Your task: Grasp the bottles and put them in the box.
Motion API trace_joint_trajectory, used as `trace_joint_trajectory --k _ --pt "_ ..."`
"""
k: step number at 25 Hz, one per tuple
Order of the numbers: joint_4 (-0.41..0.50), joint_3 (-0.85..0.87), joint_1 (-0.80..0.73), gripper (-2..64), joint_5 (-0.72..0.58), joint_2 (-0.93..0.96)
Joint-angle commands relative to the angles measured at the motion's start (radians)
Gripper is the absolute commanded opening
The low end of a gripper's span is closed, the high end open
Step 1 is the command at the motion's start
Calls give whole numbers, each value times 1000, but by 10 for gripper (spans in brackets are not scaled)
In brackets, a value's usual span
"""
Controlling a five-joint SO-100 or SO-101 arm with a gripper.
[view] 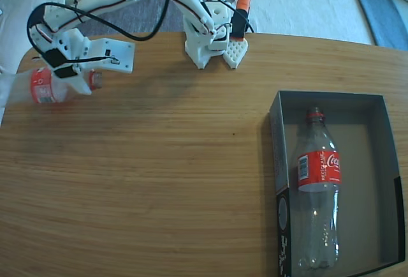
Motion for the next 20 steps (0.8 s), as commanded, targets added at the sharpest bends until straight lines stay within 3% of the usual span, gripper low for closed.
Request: trace_joint_trajectory --k 1,3,11,20 --pt "18 -106 -43 -1 0 34" --pt "23 -150 -83 -1 34 35" --pt "186 -341 -299 -2 117 35" --pt "213 -508 -634 -3 324 37"
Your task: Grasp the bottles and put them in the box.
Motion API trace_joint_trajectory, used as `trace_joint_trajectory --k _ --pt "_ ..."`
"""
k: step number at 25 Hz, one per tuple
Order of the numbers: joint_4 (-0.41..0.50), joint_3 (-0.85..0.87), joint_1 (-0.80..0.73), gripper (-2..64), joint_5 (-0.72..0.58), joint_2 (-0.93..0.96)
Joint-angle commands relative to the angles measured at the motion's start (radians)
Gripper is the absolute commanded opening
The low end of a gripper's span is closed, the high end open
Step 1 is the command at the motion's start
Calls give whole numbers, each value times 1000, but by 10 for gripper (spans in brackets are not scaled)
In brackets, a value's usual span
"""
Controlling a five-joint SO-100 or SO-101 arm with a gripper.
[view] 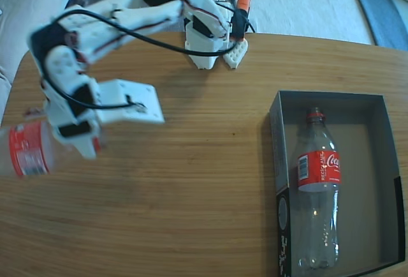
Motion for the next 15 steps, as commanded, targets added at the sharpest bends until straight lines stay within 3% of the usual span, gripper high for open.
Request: trace_joint_trajectory --k 1,6,15 --pt "67 -100 -104 -3 52 38" --pt "69 -95 -259 -3 103 69" --pt "67 183 -459 -3 147 259"
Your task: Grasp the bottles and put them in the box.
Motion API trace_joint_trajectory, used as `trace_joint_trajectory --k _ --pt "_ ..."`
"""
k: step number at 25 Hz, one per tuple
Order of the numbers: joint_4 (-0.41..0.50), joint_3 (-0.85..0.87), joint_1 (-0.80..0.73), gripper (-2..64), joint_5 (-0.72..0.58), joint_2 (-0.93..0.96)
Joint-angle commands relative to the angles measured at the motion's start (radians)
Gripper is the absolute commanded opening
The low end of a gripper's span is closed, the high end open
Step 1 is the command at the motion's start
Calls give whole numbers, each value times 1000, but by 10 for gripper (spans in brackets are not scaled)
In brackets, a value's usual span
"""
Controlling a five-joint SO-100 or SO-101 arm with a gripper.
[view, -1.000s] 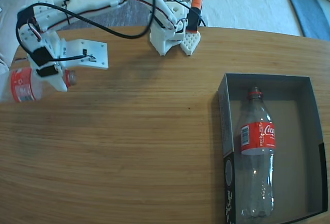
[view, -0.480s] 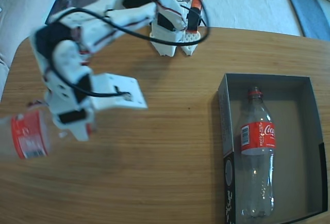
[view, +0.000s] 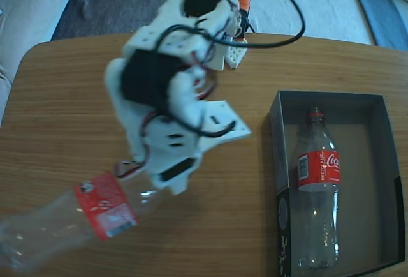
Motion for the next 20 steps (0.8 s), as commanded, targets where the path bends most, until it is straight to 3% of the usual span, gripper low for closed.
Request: trace_joint_trajectory --k 1,10,20 --pt "67 54 -54 -3 5 167" --pt "67 285 -238 -3 38 387" --pt "69 288 -465 -3 176 445"
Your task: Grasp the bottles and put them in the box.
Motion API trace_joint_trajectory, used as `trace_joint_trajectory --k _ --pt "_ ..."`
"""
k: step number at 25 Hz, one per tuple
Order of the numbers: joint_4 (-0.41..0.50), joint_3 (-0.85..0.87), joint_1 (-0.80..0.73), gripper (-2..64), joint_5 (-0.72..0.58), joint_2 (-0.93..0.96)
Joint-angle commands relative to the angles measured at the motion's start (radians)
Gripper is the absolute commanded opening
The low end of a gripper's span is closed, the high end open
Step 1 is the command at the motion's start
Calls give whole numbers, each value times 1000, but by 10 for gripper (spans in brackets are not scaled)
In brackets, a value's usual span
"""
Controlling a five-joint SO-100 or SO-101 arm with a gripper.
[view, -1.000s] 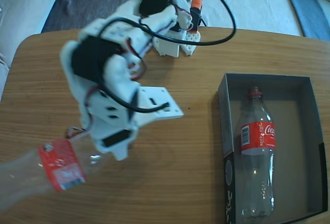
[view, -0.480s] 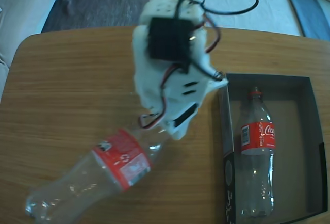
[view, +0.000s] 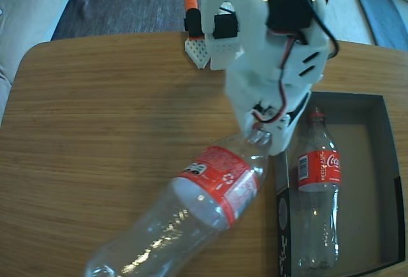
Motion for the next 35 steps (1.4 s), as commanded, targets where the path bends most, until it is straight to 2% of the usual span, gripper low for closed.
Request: trace_joint_trajectory --k 1,9,18,24,35 --pt "69 -9 -60 -3 37 75" --pt "69 -18 -313 -3 158 121" --pt "64 -117 -546 -3 179 94" --pt "61 -184 -683 -3 176 -12" --pt "66 -443 -775 -3 169 -291"
